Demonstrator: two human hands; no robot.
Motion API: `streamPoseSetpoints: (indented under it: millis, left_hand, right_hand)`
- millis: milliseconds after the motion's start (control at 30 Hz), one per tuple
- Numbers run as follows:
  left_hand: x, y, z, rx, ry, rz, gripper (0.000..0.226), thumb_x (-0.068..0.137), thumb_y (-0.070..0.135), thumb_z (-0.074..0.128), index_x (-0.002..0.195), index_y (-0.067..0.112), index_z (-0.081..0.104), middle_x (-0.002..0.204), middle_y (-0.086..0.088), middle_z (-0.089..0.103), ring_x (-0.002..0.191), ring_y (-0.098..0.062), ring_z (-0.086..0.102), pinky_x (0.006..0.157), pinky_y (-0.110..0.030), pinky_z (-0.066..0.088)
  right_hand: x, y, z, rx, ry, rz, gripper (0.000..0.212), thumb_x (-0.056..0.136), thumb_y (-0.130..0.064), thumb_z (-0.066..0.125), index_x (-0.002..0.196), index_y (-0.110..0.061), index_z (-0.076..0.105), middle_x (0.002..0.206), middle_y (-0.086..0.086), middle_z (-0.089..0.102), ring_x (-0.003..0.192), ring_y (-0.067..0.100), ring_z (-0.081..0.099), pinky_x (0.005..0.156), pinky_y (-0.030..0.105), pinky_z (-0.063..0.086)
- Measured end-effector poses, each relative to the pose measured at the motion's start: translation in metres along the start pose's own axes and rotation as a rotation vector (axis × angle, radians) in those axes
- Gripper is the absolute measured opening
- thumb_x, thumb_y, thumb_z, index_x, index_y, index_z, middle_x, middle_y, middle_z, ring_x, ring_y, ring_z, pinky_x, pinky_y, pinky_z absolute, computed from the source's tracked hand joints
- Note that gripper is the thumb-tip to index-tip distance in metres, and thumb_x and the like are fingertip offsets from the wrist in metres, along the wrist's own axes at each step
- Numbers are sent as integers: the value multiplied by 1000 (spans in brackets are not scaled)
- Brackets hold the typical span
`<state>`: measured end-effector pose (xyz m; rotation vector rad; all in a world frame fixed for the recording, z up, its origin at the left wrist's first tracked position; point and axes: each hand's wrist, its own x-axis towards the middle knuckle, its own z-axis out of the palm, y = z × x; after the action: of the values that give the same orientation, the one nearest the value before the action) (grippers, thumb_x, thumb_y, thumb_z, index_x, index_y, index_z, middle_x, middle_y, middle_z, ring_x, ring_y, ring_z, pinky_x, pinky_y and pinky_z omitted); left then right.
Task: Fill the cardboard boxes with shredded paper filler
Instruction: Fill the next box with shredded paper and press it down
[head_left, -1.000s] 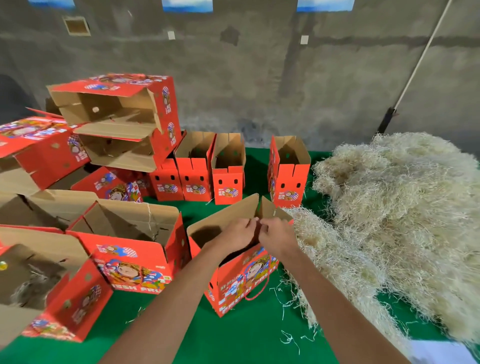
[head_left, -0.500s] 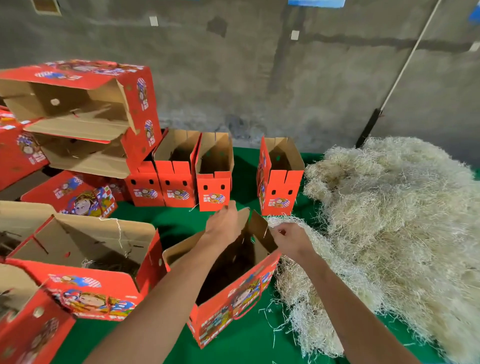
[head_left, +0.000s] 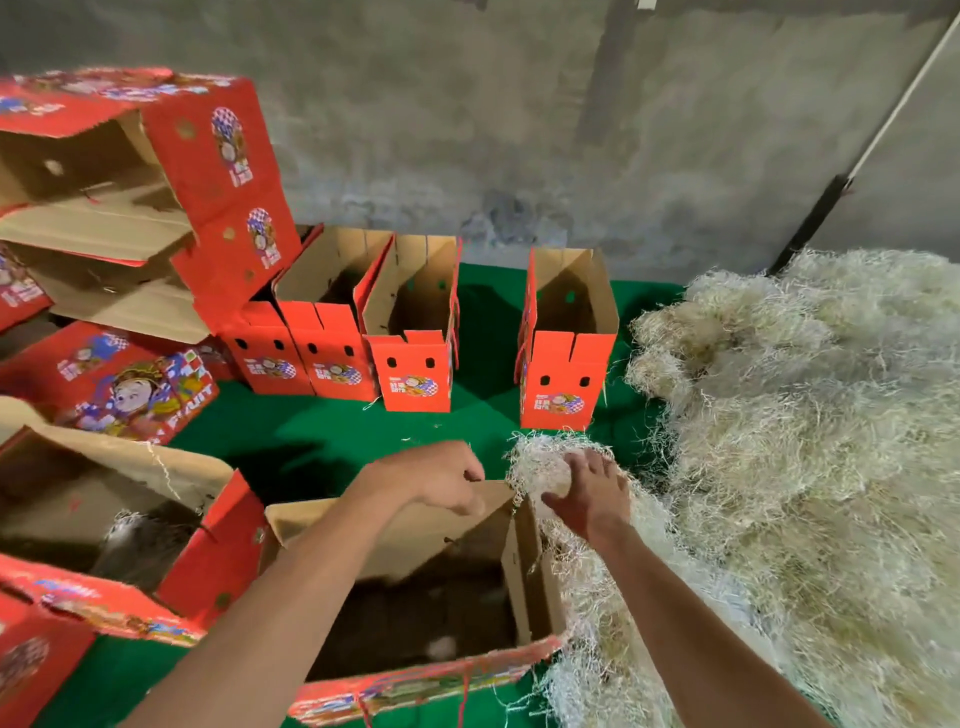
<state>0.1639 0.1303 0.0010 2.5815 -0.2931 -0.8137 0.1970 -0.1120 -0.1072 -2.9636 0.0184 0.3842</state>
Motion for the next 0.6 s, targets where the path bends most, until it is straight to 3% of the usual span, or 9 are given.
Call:
streamPoseSetpoints:
  millis: [33, 100, 133, 200, 300, 400, 433, 500, 600]
  left_hand:
    - [1, -1, 2, -9, -11, -13, 30, 80, 45, 71, 79, 16, 64, 71, 1, 52, 64, -19, 48, 67, -34, 35]
    - [1, -1, 3, -66, -30, -34, 43, 74, 68, 70, 81, 26, 66, 83, 7, 62, 78, -14, 59, 75, -34, 42]
    - [0, -1, 3, -90, -37, -35, 51, 68, 79, 68, 86, 31, 67, 92, 10, 64, 88, -12, 61, 82, -35, 45]
    - [-2, 1, 4, -127, -25, -35, 66, 56, 93, 63, 95, 39, 66, 105, 17, 63, 101, -6, 60, 92, -38, 47]
    - [0, 0, 5, -220, -3, -53, 72, 55, 98, 57, 98, 41, 69, 104, 21, 66, 99, -1, 61, 90, -34, 47]
    - [2, -1, 3, -274, 64, -59, 83, 61, 101, 44, 97, 31, 69, 82, 19, 63, 78, -5, 60, 75, -30, 43]
    - [2, -4, 2, -300, 86, -61, 85, 63, 101, 41, 97, 28, 69, 80, 17, 64, 76, -6, 61, 75, -30, 44]
    - [1, -9, 2, -386, 106, -44, 80, 71, 97, 38, 98, 29, 71, 92, 19, 73, 89, 1, 67, 90, -29, 49]
    - [-6, -18, -5, -463, 154, 2, 67, 83, 84, 40, 101, 28, 71, 100, 13, 74, 93, 0, 69, 96, -35, 53]
  right_hand:
    - [7, 4, 5, -44, -45, -3, 94, 88, -71, 53, 160, -32, 7, 168, 8, 1, 153, 35, 9, 122, 59, 14]
    - [16, 10, 18, -99, -132, -9, 111, 80, -82, 51, 159, -35, -10, 166, 8, -17, 152, 43, 0, 117, 67, 9]
    - [18, 14, 25, -98, -168, -17, 116, 77, -84, 54, 158, -35, -12, 167, 8, -16, 151, 46, 4, 115, 69, 12]
    - [20, 18, 37, -69, -205, -64, 116, 75, -79, 60, 159, -31, -3, 166, 8, 2, 146, 45, 23, 113, 67, 22]
    - [21, 21, 45, -13, -196, -129, 90, 89, -62, 59, 156, -22, 15, 152, 9, 32, 131, 36, 45, 108, 54, 43]
    - [22, 21, 44, 91, -181, -98, 59, 104, -35, 45, 155, -15, 24, 149, 17, 42, 125, 33, 55, 101, 46, 51]
    - [21, 21, 42, 100, -197, -100, 53, 105, -27, 43, 154, -15, 28, 144, 17, 49, 118, 30, 60, 97, 43, 54]
    - [18, 19, 38, 99, -244, -107, 46, 103, -14, 40, 149, -17, 39, 128, 11, 62, 94, 19, 66, 87, 34, 59]
    - [19, 7, 18, 138, -212, -47, 26, 101, -16, 50, 126, -15, 57, 101, 1, 65, 84, 14, 67, 81, 28, 60]
